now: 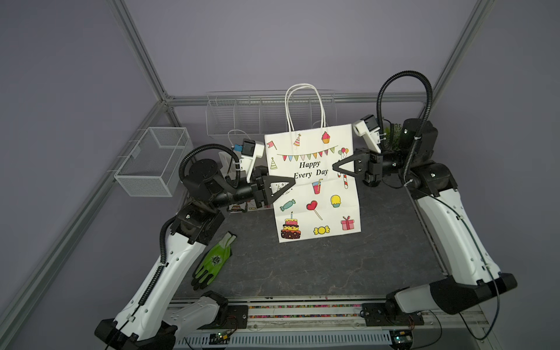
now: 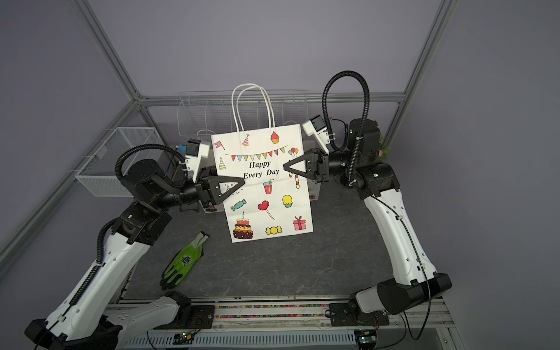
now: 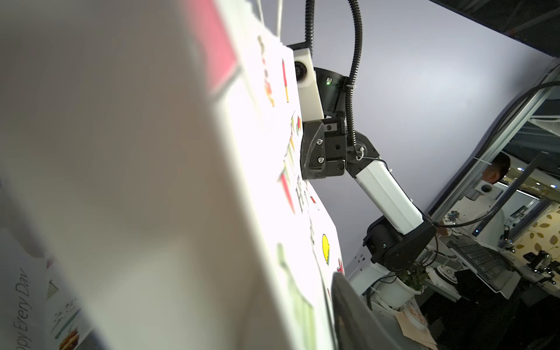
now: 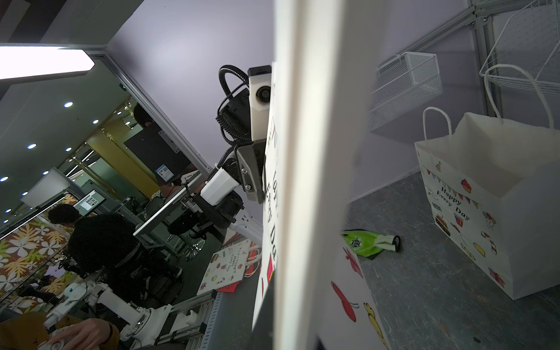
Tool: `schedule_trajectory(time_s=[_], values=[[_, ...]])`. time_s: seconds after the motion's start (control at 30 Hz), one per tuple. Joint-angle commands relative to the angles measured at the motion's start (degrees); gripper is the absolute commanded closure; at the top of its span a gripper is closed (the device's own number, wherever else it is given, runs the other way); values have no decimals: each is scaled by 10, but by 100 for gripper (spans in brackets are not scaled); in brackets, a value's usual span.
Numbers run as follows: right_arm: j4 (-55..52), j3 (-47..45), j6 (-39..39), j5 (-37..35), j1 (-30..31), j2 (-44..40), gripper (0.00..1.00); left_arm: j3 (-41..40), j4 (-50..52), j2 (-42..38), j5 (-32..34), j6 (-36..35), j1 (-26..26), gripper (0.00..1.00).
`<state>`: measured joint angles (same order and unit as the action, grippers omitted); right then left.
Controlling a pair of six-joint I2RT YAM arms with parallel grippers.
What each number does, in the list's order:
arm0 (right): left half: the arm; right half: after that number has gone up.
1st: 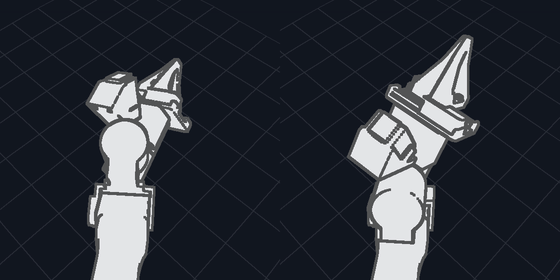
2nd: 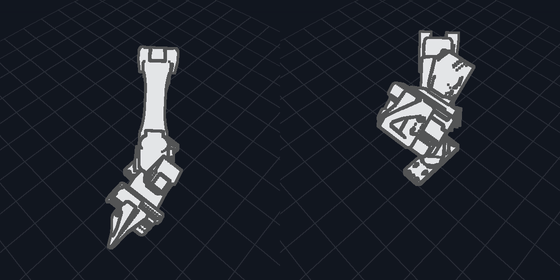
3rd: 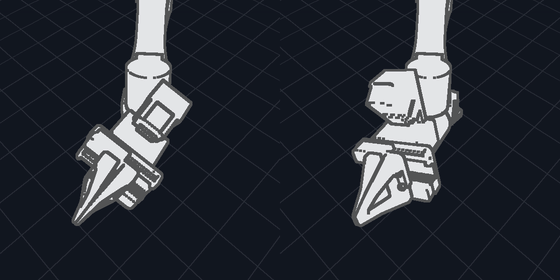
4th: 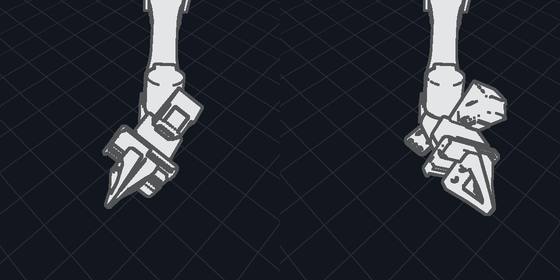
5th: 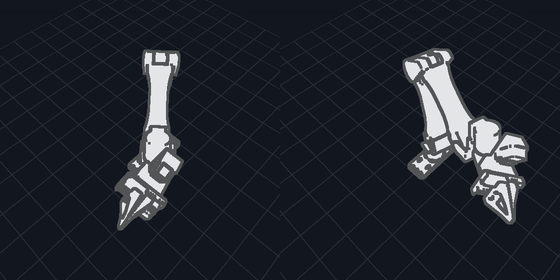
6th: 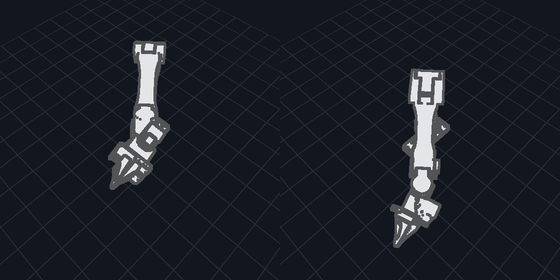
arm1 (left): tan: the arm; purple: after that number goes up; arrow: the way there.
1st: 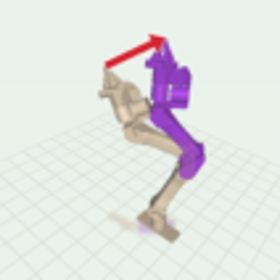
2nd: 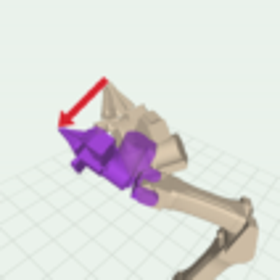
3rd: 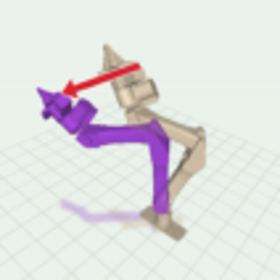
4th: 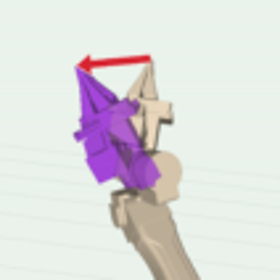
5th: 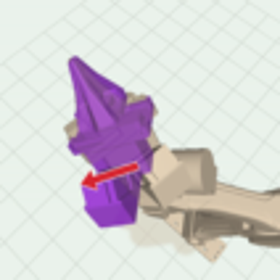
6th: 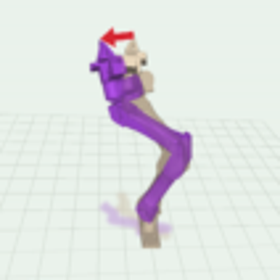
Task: Put away the paper bag
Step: Press the paper bag.
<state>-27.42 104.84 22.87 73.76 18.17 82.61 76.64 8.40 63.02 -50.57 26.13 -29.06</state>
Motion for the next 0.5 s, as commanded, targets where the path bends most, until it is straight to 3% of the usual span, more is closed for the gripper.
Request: schedule_trajectory(time_s=[0.0,0.1,0.23,0.33,0.4,0.47], values=[[-3,0,-20,3,-7,-12,93,-19,11,-10,5,-9,-5,66],[7,-12,-16,4,-16,-26,93,-18,28,-18,9,-20,-5,71],[17,-19,-9,3,-25,-38,93,-23,39,-21,6,-23,-5,70],[22,-24,-5,0,-27,-43,93,-33,41,-24,6,-23,-5,52],[23,-29,-5,-2,-27,-46,93,-39,36,-26,3,-18,-5,31],[26,-34,-5,-4,-27,-50,93,-40,35,-26,-1,-17,-5,20]])
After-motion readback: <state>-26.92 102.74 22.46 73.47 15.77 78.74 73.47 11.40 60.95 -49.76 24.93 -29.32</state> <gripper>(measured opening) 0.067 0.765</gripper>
